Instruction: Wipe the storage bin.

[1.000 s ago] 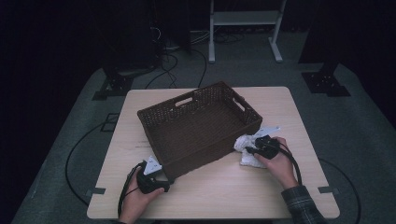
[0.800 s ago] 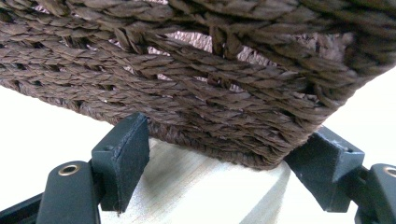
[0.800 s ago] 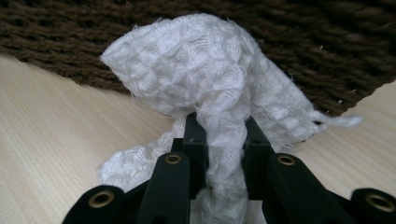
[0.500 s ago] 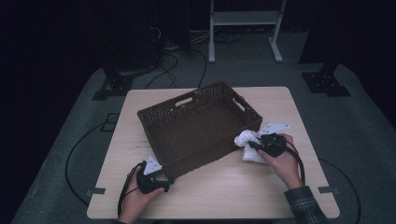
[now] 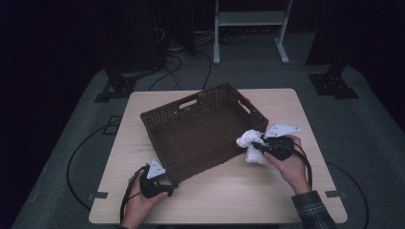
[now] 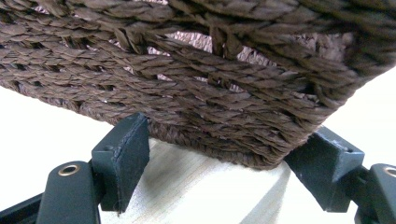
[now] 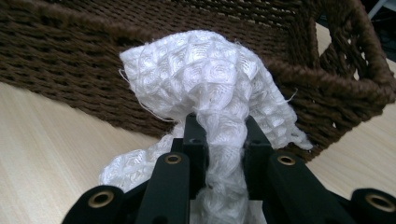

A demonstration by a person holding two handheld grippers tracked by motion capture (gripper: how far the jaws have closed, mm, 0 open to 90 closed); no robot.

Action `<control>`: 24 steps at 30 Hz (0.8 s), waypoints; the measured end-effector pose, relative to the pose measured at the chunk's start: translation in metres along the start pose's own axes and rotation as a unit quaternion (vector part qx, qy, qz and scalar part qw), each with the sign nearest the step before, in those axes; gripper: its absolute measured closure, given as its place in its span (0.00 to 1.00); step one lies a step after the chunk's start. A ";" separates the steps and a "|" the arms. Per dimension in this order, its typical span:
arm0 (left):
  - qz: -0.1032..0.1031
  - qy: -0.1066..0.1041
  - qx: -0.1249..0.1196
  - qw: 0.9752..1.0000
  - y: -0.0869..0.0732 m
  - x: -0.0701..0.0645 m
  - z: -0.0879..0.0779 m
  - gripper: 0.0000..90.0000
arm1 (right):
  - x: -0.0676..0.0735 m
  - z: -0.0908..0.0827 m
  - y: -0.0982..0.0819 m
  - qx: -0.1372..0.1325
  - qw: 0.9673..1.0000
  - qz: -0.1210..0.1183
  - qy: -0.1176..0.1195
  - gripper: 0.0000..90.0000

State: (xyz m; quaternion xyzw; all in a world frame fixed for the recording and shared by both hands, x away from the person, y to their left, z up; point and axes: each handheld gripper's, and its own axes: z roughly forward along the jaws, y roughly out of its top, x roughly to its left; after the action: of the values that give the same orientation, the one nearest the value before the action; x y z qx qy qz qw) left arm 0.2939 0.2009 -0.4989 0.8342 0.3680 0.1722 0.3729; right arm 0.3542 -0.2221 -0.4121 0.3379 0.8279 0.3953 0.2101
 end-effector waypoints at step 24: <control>0.000 0.000 0.000 1.000 0.000 0.000 0.000 0.26 | 0.010 0.030 -0.010 0.037 0.999 -0.016 0.025 0.85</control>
State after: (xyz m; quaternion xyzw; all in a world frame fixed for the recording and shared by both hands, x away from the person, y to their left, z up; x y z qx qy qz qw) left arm 0.2940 0.2010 -0.4988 0.8344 0.3678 0.1719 0.3727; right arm 0.3620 -0.2034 -0.4387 0.3217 0.8525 0.3693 0.1828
